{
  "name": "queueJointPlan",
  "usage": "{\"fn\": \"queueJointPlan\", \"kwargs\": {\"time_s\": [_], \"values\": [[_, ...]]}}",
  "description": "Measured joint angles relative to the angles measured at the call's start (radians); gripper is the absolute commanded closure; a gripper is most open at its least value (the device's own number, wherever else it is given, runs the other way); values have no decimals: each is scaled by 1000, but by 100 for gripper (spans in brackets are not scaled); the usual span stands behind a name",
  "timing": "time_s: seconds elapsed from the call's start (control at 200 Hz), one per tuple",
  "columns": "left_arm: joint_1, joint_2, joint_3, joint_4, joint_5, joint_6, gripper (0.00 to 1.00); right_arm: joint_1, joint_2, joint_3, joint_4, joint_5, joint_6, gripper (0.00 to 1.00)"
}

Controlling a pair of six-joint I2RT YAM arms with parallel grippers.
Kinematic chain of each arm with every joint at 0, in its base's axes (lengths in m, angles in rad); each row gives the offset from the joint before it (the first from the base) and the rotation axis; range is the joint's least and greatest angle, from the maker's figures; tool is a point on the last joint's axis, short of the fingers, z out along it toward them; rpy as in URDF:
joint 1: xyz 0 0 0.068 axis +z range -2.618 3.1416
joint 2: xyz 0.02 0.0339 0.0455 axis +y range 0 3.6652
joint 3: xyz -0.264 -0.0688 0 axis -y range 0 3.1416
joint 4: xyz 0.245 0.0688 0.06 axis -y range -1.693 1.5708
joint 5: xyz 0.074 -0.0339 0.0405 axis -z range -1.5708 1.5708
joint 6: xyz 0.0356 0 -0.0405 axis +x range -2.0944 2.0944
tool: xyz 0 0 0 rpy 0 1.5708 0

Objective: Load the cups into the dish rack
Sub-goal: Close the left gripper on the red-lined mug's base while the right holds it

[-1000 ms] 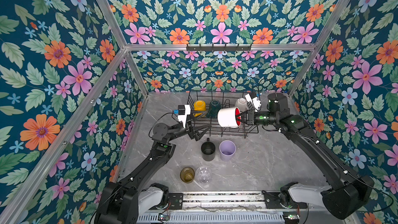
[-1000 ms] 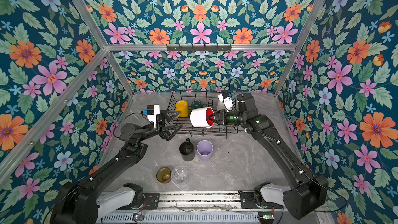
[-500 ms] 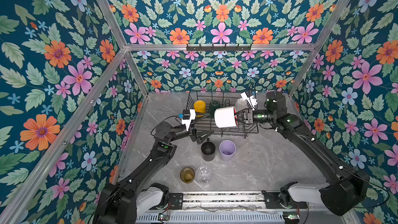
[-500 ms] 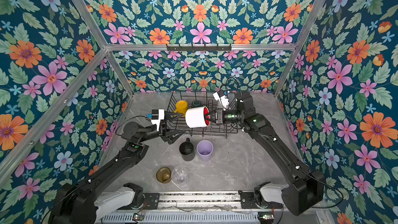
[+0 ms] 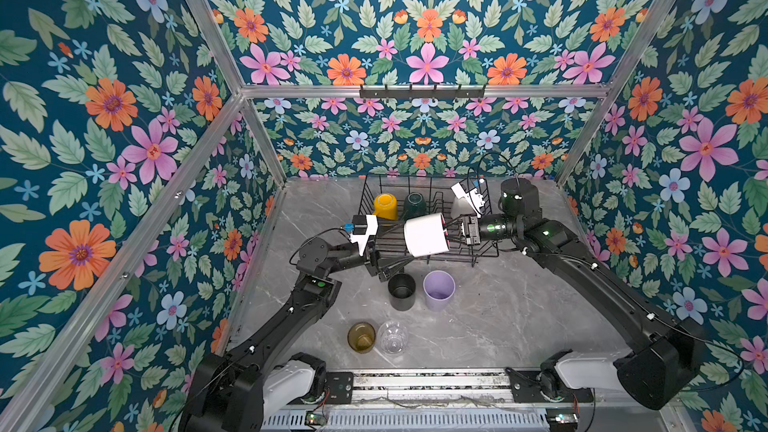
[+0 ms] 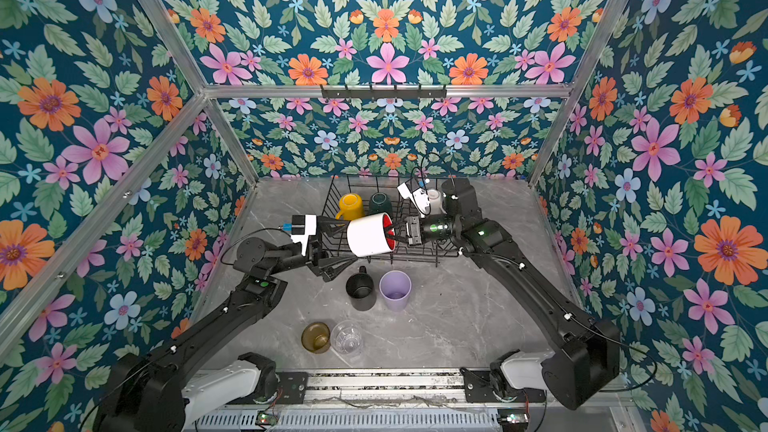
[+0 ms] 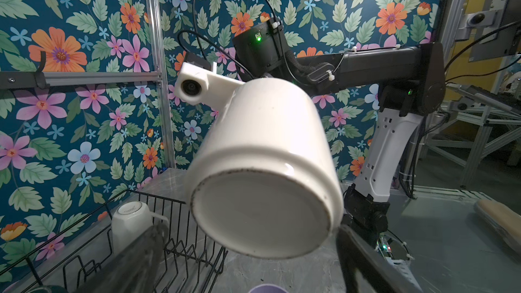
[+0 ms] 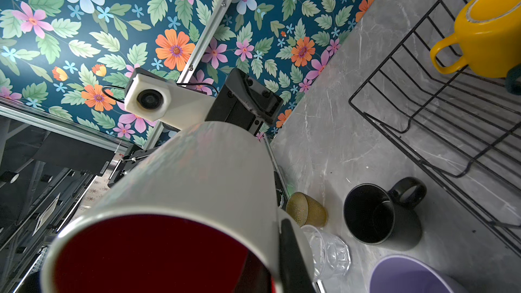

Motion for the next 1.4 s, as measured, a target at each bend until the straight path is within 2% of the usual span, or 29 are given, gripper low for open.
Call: {"fn": "queueJointPlan", "kwargs": {"time_s": [0.63, 1.4], "values": [[0, -3, -11, 50, 18, -23, 3, 78, 102, 34, 68, -2, 5, 100], [1, -3, -22, 90, -2, -32, 6, 144, 192, 57, 206, -32, 90, 100]]}}
